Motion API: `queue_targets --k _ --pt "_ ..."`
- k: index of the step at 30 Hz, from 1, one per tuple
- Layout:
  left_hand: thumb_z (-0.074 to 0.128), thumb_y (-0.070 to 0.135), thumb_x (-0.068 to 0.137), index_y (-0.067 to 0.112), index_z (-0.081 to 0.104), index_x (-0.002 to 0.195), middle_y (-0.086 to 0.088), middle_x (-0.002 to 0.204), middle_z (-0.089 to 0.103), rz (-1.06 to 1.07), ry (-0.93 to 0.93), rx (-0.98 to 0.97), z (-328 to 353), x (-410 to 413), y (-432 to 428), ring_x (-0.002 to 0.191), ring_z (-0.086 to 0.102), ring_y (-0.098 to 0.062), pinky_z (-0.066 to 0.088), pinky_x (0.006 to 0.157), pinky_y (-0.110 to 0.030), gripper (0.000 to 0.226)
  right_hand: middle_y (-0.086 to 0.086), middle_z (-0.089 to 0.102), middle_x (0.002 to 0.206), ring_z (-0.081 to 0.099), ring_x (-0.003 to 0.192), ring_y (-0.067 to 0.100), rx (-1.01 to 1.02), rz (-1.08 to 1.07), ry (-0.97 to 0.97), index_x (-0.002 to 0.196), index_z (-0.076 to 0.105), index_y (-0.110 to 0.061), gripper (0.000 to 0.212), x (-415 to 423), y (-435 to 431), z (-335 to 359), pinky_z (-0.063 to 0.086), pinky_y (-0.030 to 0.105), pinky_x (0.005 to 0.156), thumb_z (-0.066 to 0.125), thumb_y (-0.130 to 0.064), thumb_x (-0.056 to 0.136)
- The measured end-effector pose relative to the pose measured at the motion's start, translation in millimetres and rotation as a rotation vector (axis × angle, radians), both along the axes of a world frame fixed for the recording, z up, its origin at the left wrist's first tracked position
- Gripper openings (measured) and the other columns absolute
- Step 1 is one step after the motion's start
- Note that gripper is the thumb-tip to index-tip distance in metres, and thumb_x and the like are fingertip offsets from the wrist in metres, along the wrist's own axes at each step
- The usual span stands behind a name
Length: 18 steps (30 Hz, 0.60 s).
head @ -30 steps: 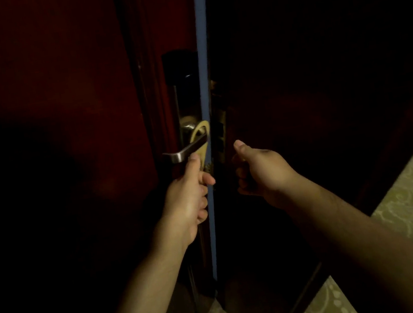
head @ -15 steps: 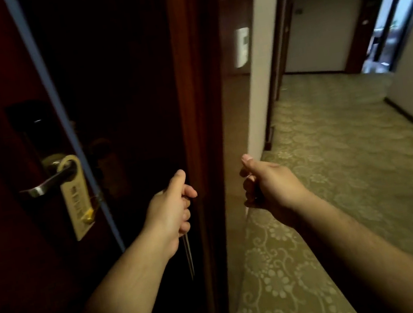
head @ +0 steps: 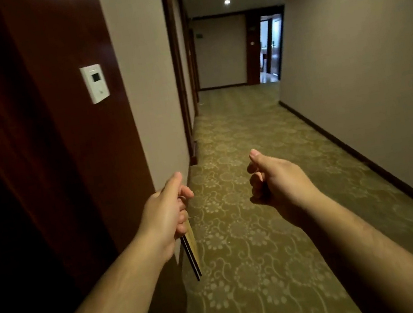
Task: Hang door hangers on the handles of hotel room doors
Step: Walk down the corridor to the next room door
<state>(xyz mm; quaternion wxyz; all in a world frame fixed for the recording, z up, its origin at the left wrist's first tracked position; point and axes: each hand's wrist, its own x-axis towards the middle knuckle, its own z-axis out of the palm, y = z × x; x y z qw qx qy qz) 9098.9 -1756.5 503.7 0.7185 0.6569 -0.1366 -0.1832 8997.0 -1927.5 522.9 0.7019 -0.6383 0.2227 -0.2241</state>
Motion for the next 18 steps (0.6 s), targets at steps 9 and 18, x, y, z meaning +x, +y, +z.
queue_targets --k 9,18 --pt "0.05 0.05 0.095 0.014 0.056 0.077 0.002 0.06 0.031 -0.109 -0.044 -0.052 13.0 61.5 -66.7 0.046 0.034 -0.011 0.031 0.041 -0.023 0.041 -0.003 0.049 0.057 0.046 0.056 0.013 -0.018 -0.187 -0.063 0.085 0.065 -0.012 0.036 37.0 -59.2 14.5 0.049 0.035 0.066 0.056 -0.046 0.094" --pt "0.049 0.05 0.096 0.013 0.058 0.075 0.003 0.06 0.035 -0.097 -0.105 -0.109 43.2 162.5 -122.8 0.047 0.033 -0.011 0.032 0.041 -0.024 0.043 -0.005 0.049 0.056 0.046 0.055 0.011 -0.161 -0.276 -0.127 0.075 0.062 -0.016 0.039 129.9 -87.3 41.6 0.047 0.035 0.065 0.051 -0.047 0.096"
